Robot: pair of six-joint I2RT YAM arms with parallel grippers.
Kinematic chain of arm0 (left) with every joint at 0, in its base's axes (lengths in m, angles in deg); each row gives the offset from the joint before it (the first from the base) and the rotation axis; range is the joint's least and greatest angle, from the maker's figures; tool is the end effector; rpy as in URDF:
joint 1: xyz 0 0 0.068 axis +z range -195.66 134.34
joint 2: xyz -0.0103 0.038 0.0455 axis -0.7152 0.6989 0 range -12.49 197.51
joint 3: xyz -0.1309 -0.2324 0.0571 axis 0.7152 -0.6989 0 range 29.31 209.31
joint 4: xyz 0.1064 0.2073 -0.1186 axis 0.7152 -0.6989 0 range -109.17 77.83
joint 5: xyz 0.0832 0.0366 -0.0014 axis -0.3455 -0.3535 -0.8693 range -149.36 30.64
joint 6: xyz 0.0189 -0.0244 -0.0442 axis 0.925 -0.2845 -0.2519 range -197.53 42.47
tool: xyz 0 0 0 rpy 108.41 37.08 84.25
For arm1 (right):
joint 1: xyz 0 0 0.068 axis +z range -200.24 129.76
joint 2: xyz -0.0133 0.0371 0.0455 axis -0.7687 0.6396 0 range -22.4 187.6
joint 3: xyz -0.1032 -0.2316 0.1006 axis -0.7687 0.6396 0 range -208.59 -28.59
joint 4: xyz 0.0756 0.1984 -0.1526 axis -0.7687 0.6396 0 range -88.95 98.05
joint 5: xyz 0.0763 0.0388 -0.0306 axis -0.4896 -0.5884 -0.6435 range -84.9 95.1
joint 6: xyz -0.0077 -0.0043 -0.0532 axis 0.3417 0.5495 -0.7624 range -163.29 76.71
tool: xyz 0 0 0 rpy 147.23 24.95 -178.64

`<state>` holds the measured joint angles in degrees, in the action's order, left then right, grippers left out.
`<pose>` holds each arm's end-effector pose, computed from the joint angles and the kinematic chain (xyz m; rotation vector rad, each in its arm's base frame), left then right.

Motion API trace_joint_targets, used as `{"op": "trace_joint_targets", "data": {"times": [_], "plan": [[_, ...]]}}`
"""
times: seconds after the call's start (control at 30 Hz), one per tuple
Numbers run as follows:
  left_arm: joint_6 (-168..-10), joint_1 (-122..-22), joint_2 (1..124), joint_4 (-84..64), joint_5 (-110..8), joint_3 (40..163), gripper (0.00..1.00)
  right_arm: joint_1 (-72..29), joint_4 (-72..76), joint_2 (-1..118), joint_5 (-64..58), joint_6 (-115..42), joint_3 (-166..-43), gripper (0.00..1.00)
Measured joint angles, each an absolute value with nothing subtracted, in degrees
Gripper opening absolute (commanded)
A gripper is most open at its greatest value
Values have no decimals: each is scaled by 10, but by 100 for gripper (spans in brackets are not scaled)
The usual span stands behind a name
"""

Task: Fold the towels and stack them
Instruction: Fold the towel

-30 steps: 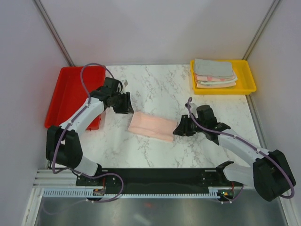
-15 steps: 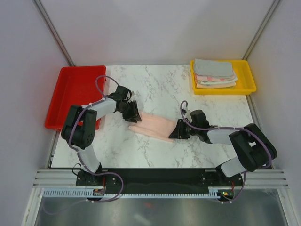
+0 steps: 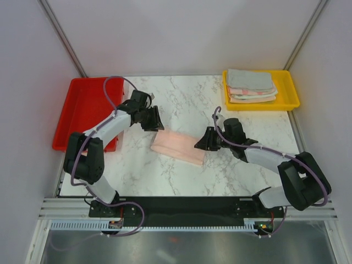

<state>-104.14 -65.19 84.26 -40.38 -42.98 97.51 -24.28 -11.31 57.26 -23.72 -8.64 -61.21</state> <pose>0.3304 -0.1278 0.2207 -0.0497 2.6432 -0.6589 0.2352 0.1337 0.1749 -0.1346 2.3206 1.1202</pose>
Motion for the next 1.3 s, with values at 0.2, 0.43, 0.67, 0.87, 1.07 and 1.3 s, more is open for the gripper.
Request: {"op": "trace_joint_targets", "data": {"times": [0.2, 0.43, 0.67, 0.87, 1.07, 1.3], "plan": [[-1055, -688, 775, -412, -473, 916, 43, -257, -128, 659, -218, -109, -665, 35], [-1105, -690, 817, -418, -533, 829, 43, -293, -129, 757, -215, -169, -701, 36], [-1161, -695, 815, -391, -528, 825, 43, -303, -76, 818, -219, -256, -800, 39], [-1175, -699, 809, -420, -531, 864, 44, -312, 40, 829, -217, -304, -889, 41], [-1170, -698, 817, -423, -532, 985, 43, -313, 101, 775, -238, -294, -891, 42], [-1151, -691, 918, -386, -526, 1035, 42, -299, -10, 712, -272, -221, -727, 42]]}}
